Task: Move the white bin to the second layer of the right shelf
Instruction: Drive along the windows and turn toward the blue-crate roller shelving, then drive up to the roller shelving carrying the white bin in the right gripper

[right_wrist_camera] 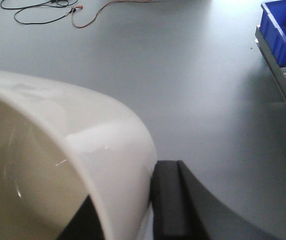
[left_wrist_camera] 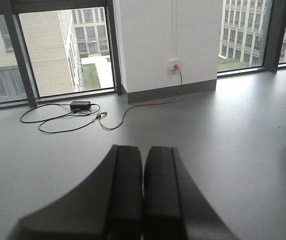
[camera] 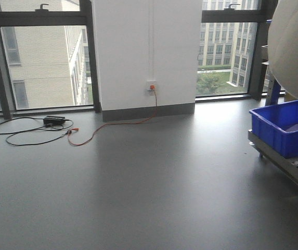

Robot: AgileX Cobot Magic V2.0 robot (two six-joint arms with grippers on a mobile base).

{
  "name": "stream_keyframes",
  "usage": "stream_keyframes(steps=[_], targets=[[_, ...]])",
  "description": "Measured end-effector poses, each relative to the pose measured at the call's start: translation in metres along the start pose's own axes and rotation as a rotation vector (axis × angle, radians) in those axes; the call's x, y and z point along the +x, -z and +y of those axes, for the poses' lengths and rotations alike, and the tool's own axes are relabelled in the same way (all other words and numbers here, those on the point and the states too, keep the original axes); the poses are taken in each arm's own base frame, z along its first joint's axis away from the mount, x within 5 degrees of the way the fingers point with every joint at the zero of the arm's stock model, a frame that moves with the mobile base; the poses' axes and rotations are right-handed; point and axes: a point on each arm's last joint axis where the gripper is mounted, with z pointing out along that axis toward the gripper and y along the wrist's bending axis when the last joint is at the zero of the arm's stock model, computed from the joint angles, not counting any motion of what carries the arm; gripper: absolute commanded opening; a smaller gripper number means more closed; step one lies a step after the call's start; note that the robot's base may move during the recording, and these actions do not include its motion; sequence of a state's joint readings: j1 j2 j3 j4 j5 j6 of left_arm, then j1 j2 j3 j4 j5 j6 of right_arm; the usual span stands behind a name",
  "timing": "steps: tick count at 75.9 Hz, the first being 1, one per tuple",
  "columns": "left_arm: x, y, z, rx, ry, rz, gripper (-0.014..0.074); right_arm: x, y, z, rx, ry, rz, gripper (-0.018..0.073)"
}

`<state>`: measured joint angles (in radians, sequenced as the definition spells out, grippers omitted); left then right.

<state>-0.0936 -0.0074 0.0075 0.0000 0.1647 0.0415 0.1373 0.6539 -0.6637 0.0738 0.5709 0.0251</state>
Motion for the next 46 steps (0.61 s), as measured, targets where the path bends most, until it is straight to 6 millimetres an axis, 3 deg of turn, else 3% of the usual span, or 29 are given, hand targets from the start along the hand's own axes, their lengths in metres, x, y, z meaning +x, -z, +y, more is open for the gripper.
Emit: stream_keyframes(steps=[46], targets=[[0.0000, 0.0000, 0.0000, 0.000, 0.000, 0.000, 0.0085, 0.0000, 0.0000, 0.0000, 0.000, 0.000, 0.000, 0.0056]])
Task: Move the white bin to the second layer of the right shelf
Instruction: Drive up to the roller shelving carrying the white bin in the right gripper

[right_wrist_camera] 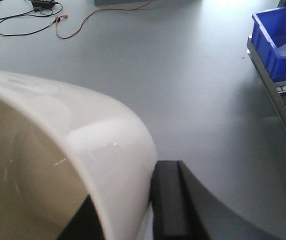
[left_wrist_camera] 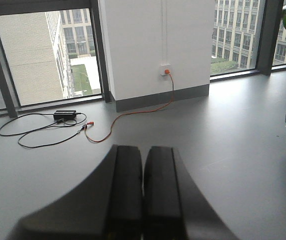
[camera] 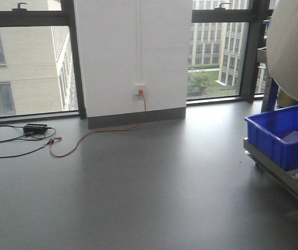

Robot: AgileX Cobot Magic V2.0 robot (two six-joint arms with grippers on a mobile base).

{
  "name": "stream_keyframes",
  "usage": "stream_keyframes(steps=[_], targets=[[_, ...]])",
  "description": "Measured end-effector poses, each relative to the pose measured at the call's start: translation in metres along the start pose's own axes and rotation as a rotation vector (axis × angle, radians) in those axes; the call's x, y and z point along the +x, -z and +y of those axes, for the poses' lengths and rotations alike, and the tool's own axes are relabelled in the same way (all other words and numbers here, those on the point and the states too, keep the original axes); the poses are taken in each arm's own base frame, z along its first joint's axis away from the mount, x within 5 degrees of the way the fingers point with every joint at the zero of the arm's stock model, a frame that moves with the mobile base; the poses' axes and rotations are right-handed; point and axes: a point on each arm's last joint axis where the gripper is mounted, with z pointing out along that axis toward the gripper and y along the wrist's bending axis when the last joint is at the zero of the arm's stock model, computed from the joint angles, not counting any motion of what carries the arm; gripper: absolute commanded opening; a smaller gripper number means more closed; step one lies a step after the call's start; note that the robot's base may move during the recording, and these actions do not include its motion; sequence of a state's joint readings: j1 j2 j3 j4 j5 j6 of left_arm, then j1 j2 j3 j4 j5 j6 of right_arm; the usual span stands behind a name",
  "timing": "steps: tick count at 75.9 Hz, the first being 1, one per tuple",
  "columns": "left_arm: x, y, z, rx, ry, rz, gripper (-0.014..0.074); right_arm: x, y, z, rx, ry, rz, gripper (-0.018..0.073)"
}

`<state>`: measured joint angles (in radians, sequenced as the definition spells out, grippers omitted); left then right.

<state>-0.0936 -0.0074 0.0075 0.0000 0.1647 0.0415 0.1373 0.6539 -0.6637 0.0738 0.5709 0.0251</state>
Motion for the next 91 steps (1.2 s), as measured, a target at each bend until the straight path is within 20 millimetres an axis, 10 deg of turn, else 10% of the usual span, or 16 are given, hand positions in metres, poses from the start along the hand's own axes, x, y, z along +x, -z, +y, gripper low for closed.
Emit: stream_keyframes(steps=[91], targets=[[0.0000, 0.0000, 0.0000, 0.000, 0.000, 0.000, 0.0085, 0.0000, 0.0000, 0.0000, 0.000, 0.000, 0.000, 0.0056]])
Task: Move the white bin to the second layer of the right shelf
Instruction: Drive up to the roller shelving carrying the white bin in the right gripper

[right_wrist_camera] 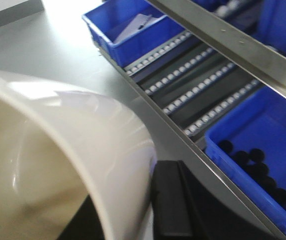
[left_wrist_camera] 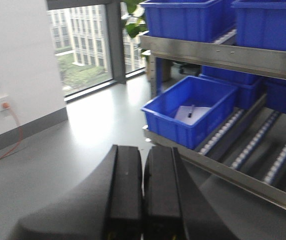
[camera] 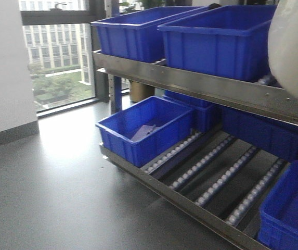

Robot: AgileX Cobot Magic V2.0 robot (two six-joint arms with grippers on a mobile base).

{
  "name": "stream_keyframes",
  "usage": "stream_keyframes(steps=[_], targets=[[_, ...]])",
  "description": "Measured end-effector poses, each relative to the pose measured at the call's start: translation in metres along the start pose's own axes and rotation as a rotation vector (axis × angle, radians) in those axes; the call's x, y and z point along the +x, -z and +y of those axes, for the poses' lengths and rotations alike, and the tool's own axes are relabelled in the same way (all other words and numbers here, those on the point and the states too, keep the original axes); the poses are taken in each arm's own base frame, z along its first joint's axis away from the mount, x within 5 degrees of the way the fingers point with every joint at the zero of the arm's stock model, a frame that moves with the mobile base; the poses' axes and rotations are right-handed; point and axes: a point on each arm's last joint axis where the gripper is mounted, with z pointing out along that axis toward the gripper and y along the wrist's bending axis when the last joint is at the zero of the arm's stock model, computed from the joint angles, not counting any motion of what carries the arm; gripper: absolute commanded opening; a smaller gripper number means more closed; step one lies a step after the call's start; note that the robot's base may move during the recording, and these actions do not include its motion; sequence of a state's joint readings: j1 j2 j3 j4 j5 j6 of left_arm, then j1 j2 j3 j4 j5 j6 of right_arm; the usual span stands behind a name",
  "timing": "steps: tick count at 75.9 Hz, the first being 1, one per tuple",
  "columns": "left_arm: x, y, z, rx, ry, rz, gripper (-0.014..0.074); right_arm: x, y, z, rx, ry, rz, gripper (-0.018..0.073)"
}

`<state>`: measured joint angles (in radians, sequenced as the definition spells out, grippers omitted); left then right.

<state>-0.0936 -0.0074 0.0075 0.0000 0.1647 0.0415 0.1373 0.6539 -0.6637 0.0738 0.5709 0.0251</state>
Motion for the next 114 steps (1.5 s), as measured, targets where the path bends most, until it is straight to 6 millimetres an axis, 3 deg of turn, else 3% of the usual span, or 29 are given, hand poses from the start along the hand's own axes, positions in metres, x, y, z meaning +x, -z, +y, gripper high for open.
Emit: stream_keyframes(steps=[114], targets=[[0.0000, 0.0000, 0.0000, 0.000, 0.000, 0.000, 0.0085, 0.0000, 0.0000, 0.0000, 0.000, 0.000, 0.000, 0.0056]])
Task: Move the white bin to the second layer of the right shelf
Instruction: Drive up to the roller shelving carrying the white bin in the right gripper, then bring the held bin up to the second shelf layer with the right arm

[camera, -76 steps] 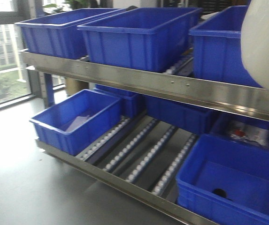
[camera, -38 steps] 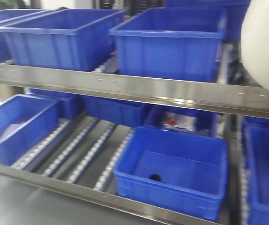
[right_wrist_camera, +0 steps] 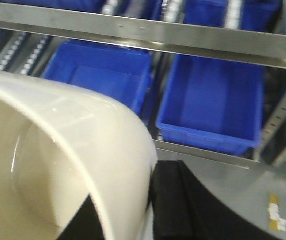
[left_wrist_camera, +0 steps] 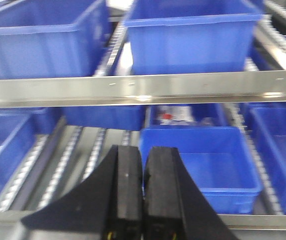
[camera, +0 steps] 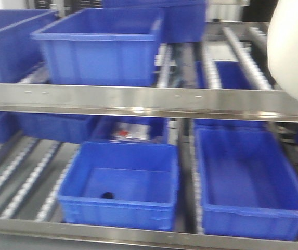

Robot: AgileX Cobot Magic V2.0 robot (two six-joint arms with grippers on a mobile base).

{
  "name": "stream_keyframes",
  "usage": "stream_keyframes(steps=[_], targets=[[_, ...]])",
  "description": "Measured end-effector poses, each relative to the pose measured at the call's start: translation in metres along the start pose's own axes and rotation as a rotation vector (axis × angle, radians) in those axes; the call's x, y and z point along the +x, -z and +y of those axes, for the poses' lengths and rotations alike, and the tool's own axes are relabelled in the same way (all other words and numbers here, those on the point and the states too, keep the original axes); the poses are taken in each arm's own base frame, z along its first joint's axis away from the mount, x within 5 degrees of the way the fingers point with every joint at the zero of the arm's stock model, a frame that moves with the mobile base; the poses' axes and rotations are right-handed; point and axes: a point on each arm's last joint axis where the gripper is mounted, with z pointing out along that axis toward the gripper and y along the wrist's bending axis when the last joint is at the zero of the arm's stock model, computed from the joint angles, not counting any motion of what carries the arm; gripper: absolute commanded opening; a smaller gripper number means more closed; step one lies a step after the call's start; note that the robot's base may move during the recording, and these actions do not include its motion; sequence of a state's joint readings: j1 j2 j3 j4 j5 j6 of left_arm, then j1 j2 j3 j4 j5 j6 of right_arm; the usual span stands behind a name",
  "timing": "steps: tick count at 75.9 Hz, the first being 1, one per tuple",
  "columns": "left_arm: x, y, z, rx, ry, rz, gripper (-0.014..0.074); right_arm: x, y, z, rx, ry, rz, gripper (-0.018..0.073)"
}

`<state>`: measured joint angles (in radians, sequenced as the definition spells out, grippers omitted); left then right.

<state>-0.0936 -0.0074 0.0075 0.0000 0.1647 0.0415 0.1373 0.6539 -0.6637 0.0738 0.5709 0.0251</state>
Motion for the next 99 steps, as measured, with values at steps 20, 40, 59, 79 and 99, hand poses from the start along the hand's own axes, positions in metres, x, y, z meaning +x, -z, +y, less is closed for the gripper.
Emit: stream_keyframes(steps=[20, 40, 59, 79, 99], targets=[[0.0000, 0.0000, 0.0000, 0.000, 0.000, 0.000, 0.0085, 0.0000, 0.0000, 0.0000, 0.000, 0.000, 0.000, 0.0056], [0.0000, 0.0000, 0.0000, 0.000, 0.000, 0.000, 0.0085, 0.0000, 0.0000, 0.0000, 0.000, 0.000, 0.000, 0.0056], [0.0000, 0.0000, 0.0000, 0.000, 0.000, 0.000, 0.0085, 0.0003, -0.0019, -0.0001, 0.001, 0.000, 0.010, 0.0056], [0.0000, 0.0000, 0.0000, 0.000, 0.000, 0.000, 0.0085, 0.0003, -0.0019, -0.0001, 0.001, 0.000, 0.010, 0.0056], [0.0000, 0.0000, 0.0000, 0.000, 0.000, 0.000, 0.0085, 0.0003, -0.0019, -0.0001, 0.001, 0.000, 0.010, 0.0056]])
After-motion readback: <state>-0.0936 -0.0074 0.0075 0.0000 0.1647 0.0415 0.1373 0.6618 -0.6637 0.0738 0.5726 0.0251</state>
